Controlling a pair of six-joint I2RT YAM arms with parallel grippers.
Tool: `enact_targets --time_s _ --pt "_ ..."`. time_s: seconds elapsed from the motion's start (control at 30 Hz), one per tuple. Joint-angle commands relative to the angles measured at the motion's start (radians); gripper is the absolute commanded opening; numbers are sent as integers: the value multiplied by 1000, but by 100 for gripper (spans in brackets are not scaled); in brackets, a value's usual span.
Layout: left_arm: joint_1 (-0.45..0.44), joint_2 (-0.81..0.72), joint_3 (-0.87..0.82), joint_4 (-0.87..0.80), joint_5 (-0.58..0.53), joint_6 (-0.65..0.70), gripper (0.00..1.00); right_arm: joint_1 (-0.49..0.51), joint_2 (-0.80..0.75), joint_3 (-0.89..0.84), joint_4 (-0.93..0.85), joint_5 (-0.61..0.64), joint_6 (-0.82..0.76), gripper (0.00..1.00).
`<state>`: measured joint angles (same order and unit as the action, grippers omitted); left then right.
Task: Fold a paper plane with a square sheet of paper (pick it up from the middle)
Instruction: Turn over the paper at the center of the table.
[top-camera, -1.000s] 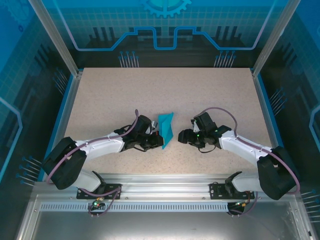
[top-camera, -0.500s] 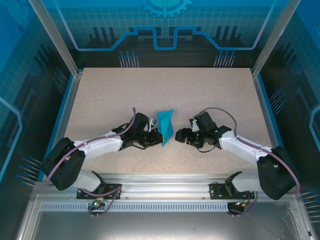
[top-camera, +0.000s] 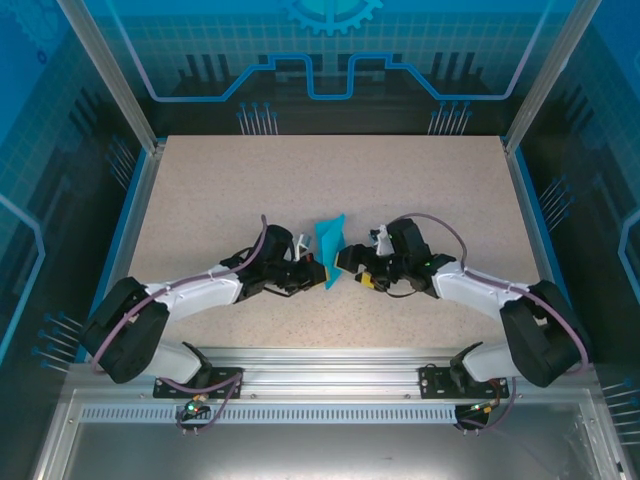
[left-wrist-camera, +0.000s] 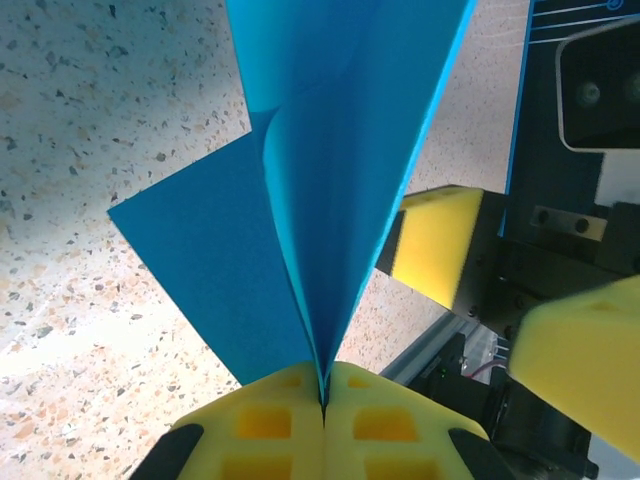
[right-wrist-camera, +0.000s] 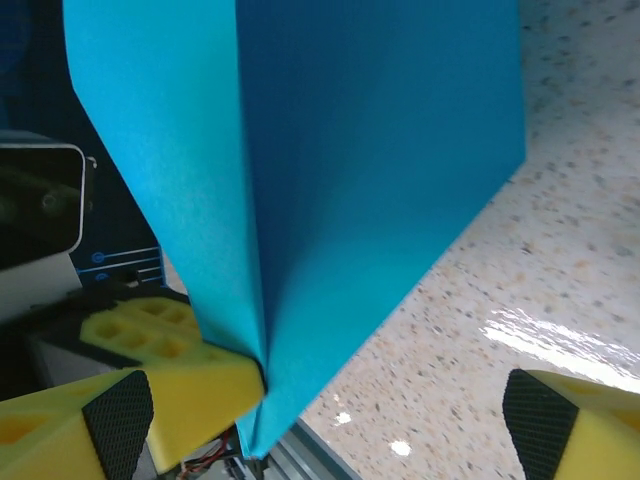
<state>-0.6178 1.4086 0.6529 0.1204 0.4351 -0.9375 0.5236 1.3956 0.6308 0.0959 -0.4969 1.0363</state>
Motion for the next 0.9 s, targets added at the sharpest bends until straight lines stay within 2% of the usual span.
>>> enact_targets --time_s 0.0,0.2,0.27,0.33,0.5,0.67,0.87 --pt "7 -35 -19 56 41 -38 0 15 38 28 95 -48 62 95" --pt "8 -58 -25 96 53 -60 0 41 69 27 167 -55 109 95" --pt "8 -64 -28 109 60 -82 0 44 87 18 255 -64 143 93" --pt "8 -76 -34 136 73 -102 0 44 108 21 321 -87 166 89" --pt "8 -119 -34 90 62 -84 0 37 84 49 309 -86 122 67" --pt "7 -122 -50 136 70 -111 1 35 68 45 329 -106 100 52" --pt "8 -137 -55 149 72 -119 1 26 45 23 336 -101 99 51"
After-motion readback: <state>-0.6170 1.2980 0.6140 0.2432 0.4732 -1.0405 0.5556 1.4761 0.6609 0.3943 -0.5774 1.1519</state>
